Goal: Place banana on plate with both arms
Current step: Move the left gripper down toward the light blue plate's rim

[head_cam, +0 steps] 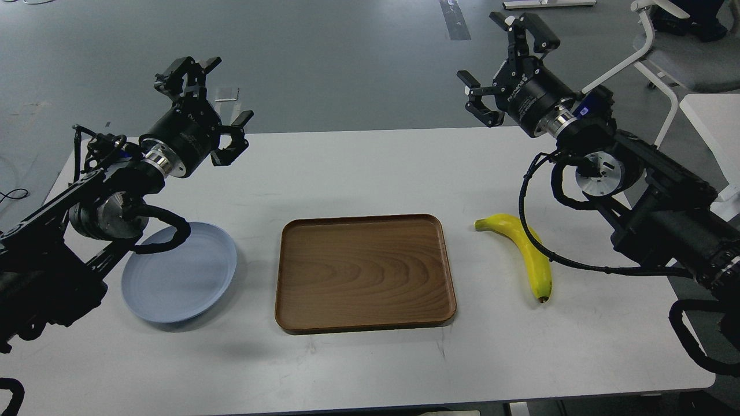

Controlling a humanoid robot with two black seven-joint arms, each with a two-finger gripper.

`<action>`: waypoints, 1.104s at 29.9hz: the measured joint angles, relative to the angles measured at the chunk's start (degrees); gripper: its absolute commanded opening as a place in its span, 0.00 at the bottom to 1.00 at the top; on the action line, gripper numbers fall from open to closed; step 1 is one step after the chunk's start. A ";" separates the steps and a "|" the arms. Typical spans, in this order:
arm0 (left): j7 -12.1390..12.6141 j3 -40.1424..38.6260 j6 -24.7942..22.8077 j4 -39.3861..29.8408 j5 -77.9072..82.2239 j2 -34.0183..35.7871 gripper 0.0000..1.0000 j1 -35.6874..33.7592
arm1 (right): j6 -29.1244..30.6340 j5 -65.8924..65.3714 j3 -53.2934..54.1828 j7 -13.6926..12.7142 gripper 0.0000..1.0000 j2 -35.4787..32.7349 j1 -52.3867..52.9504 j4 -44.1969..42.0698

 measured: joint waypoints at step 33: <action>-0.45 -3.71 -0.70 1.59 -0.10 -0.96 0.98 3.64 | -3.12 0.00 -0.11 -2.08 1.00 4.16 -0.57 -2.70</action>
